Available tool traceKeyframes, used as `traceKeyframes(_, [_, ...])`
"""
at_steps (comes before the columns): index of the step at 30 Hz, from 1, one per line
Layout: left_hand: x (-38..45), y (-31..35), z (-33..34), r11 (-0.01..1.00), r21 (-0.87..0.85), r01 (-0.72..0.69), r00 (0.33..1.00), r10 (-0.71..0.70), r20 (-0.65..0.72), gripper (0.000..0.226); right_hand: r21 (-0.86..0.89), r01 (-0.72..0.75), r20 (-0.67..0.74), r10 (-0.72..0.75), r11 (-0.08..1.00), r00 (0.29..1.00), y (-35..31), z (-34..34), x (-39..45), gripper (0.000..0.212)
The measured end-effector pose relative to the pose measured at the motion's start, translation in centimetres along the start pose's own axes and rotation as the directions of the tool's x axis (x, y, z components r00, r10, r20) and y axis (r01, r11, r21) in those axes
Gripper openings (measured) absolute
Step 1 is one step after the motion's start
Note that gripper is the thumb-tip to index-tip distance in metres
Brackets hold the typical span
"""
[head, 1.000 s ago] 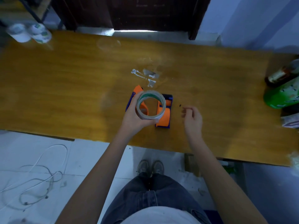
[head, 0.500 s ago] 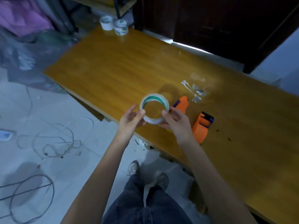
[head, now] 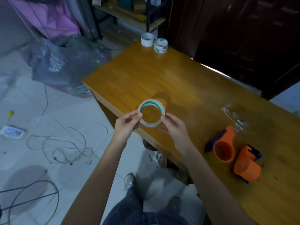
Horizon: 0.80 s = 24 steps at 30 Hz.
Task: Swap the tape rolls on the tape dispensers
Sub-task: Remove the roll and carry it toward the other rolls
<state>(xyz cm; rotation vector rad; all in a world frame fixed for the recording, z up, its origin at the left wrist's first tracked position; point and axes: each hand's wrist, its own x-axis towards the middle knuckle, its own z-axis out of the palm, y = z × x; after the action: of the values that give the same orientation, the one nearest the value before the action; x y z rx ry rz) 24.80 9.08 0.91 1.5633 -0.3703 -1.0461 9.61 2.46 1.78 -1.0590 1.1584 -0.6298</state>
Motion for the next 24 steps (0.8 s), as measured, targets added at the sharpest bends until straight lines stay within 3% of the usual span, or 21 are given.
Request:
traceKeyframes(4, [4.1, 2.0, -3.6, 1.0, 0.001, 0.014, 1.0, -0.014, 0.015, 0.035, 0.008, -0.022, -0.032, 0.022, 1.0, 0.999, -1.0, 5.0, 2.3, 0.038])
traceKeyframes(10, [9.4, 5.6, -6.8, 1.0, 0.015, -0.021, 0.999, 0.02, 0.036, 0.007, 0.074, -0.038, -0.086, 0.044, 0.997, 0.995, -2.8, 10.4, 5.9, 0.034])
traceKeyframes(19, [18.1, 7.8, -6.7, 0.998, 0.061, 0.021, 0.996, -0.026, 0.085, 0.028, 0.07, -0.016, -0.164, 0.027, 0.997, 0.986, -4.5, 13.4, 13.3, 0.034])
traceKeyframes(24, [25.1, 9.8, -5.3, 0.982, 0.188, -0.002, 0.99, -0.025, 0.141, 0.033, 0.086, -0.01, -0.229, 0.03, 0.996, 0.973, -5.3, 14.4, 19.4, 0.035])
